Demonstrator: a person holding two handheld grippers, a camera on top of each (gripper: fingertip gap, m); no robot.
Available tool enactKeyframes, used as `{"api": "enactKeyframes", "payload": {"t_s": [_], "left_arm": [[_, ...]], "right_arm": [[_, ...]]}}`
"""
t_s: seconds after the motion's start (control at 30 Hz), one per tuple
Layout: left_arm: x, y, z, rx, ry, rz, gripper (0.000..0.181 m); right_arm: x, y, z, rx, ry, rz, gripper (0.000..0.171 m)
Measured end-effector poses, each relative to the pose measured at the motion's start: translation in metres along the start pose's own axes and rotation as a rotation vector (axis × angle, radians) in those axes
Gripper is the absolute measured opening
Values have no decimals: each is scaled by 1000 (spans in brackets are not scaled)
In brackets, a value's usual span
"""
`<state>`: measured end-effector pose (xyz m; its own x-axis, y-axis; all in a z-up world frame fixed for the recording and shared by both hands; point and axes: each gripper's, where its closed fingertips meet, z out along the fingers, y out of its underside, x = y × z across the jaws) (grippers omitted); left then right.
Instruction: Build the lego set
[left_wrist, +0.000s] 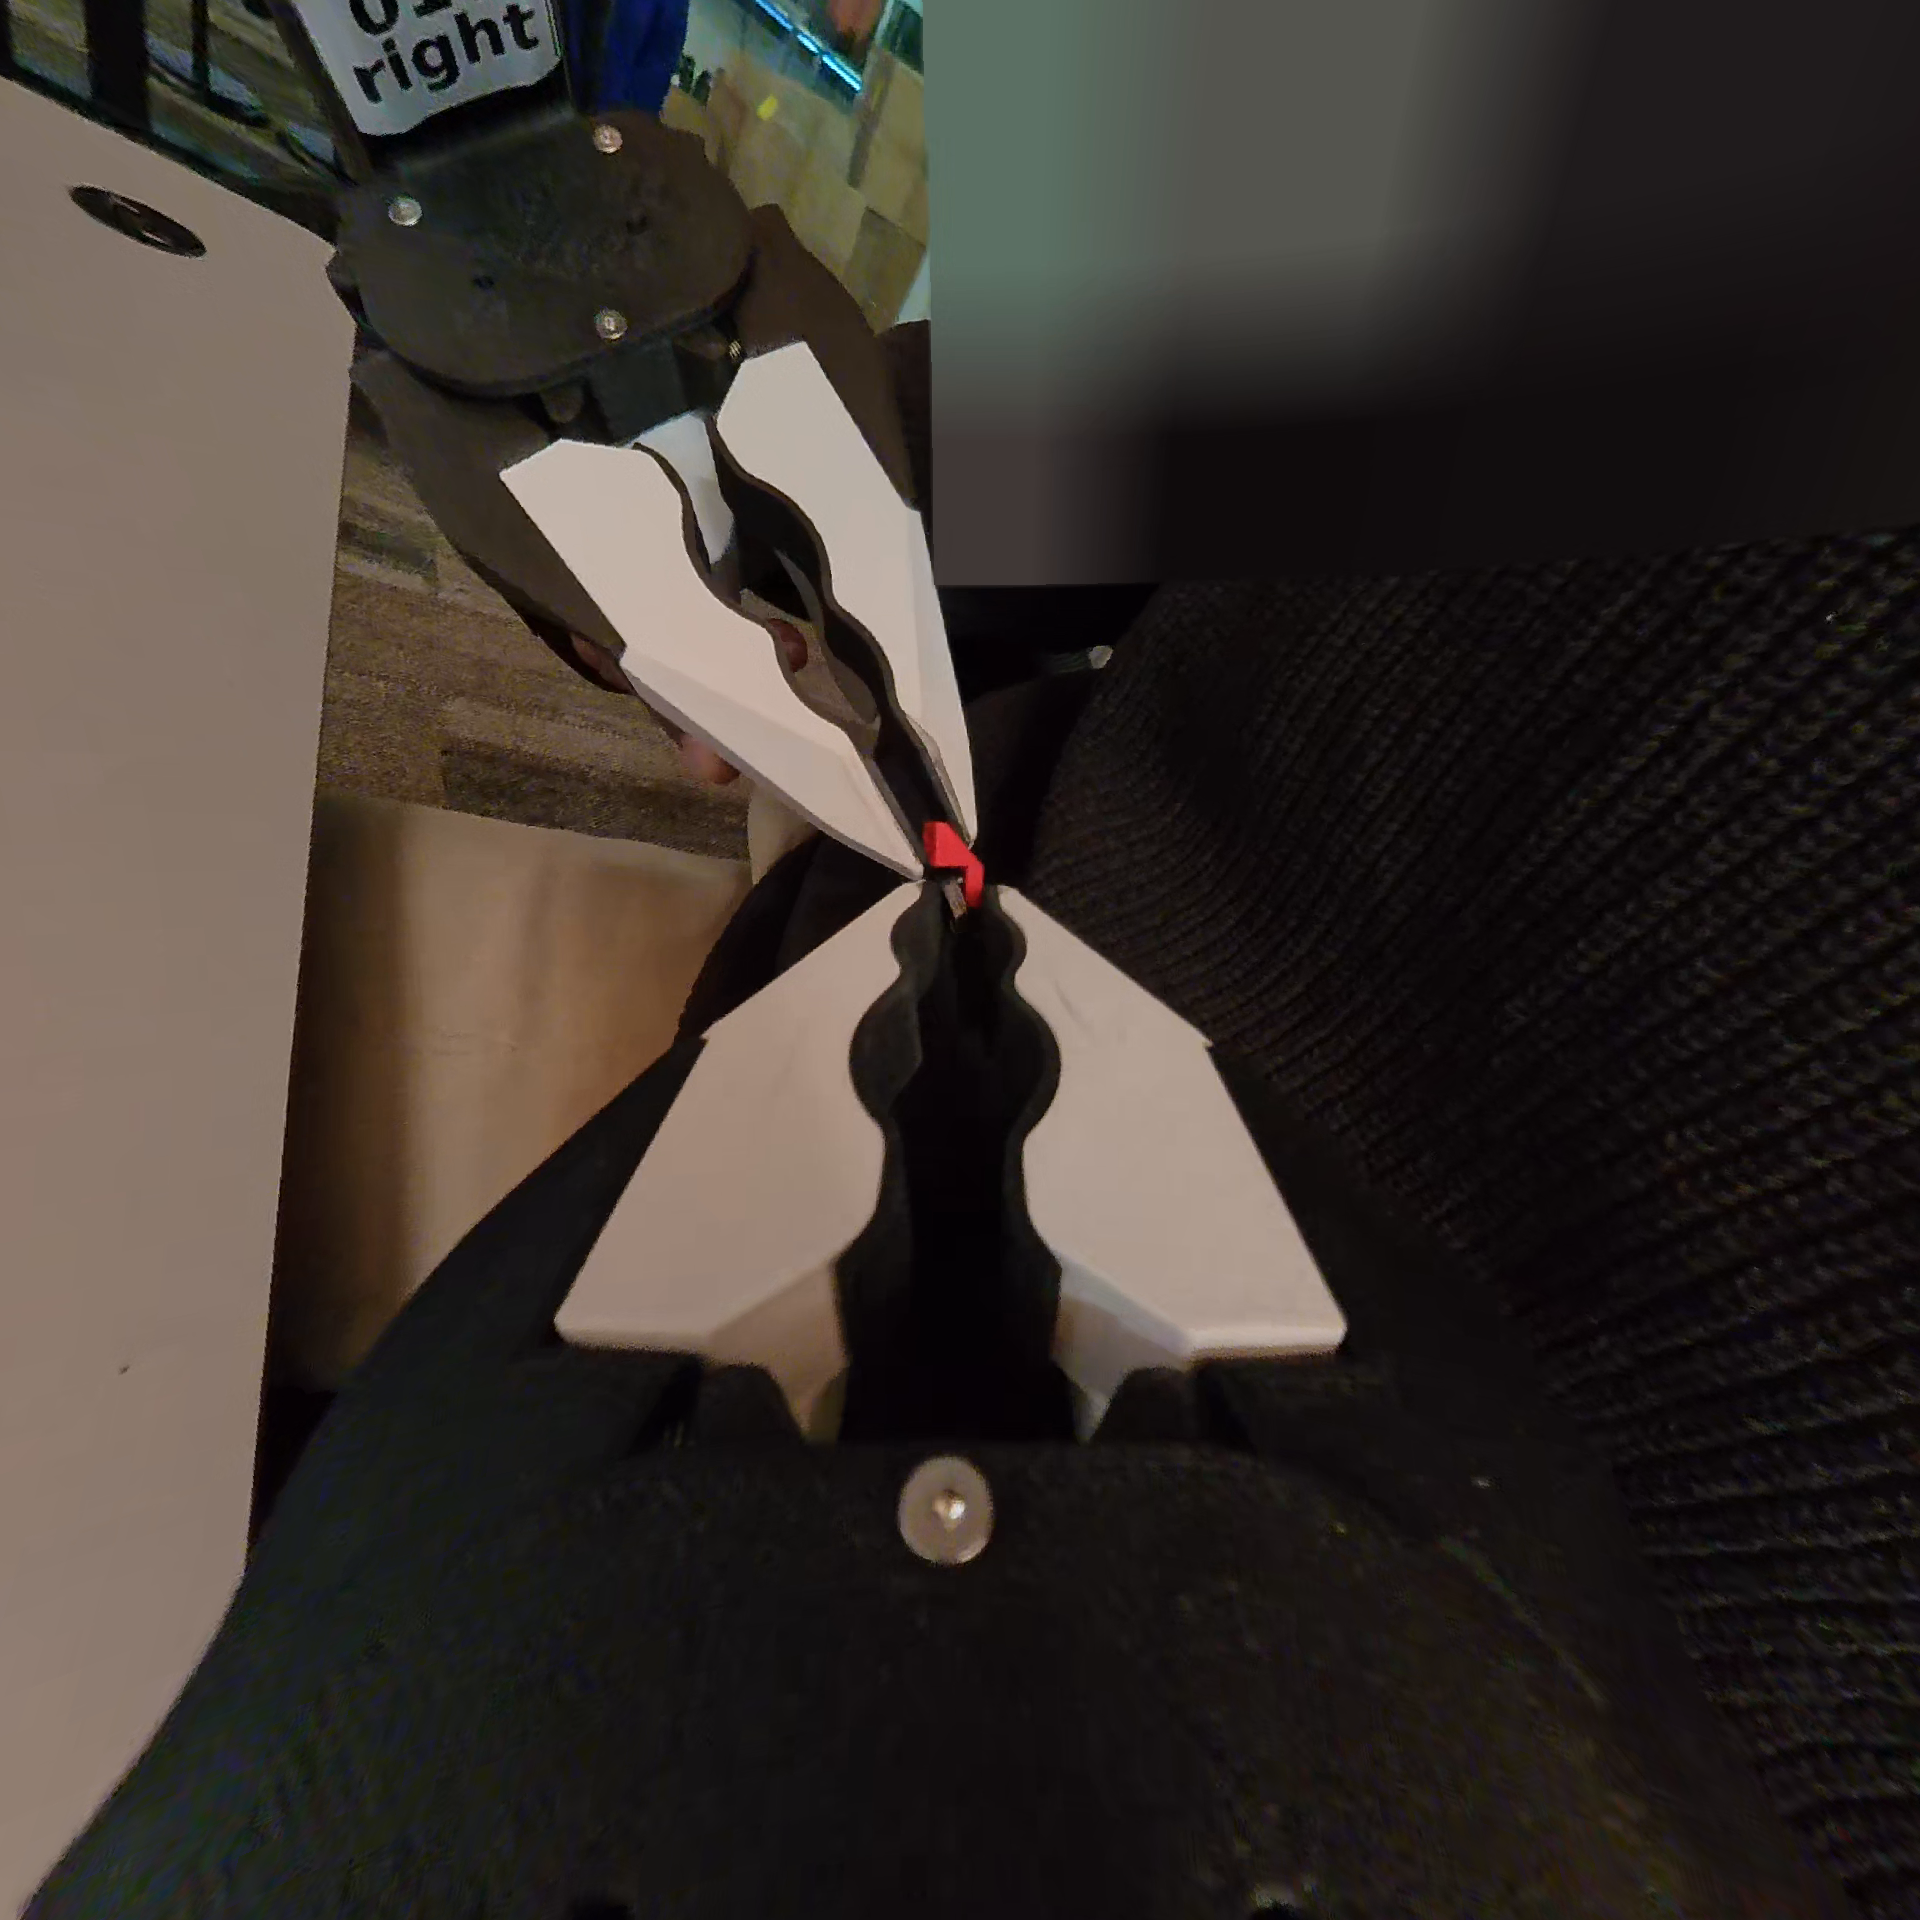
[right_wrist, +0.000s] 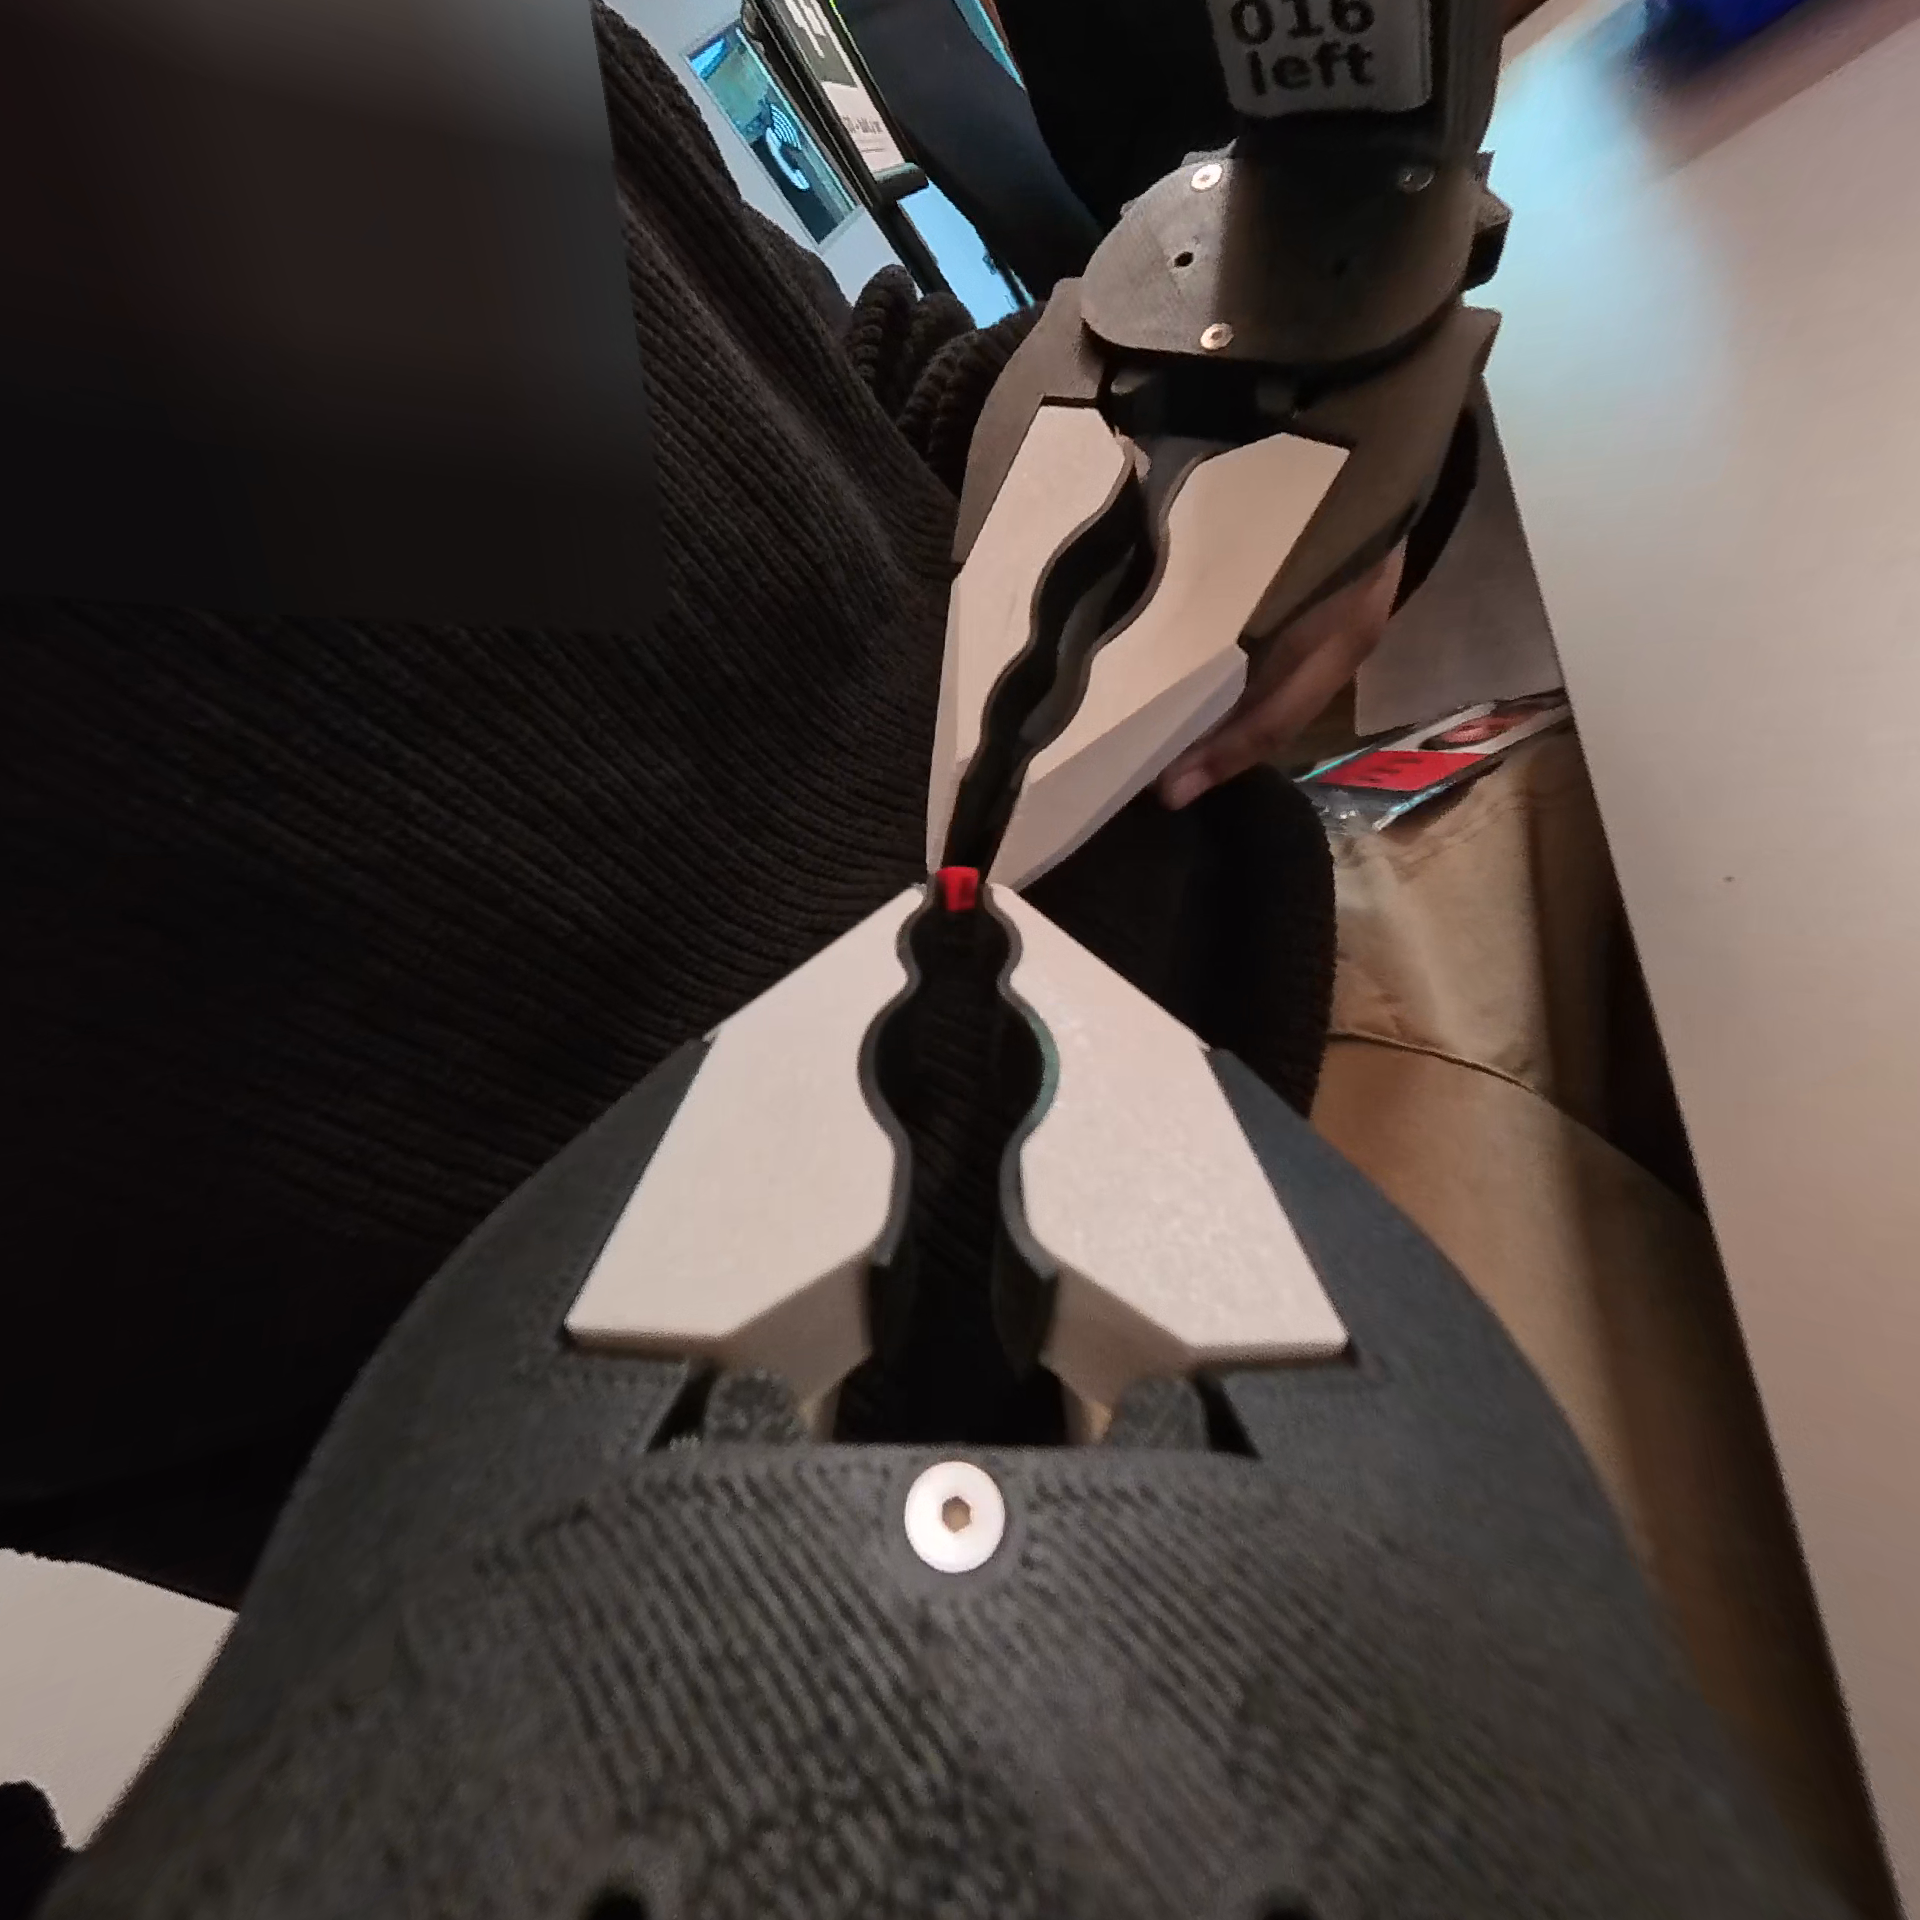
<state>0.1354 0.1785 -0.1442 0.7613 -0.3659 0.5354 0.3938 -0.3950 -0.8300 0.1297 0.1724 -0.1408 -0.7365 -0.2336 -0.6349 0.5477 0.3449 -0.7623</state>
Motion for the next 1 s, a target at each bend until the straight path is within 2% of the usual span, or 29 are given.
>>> {"api": "enactKeyframes", "payload": {"t_s": [0.3, 0.5, 0.87, 1.0], "left_arm": [[11, -9, -1, 63, 97, -52, 2], [9, -12, -3, 98, 78, -49, 2], [-12, -37, -25, 271, -11, -94, 1], [-17, -41, -32, 304, -53, -86, 1]], "right_arm": [[-11, -8, 1, 49, -85, 38, 4], [-9, -13, -1, 101, -87, 71, 5], [17, -37, -19, 266, 191, -13, 22], [18, -42, -15, 296, 283, -81, 15]]}}
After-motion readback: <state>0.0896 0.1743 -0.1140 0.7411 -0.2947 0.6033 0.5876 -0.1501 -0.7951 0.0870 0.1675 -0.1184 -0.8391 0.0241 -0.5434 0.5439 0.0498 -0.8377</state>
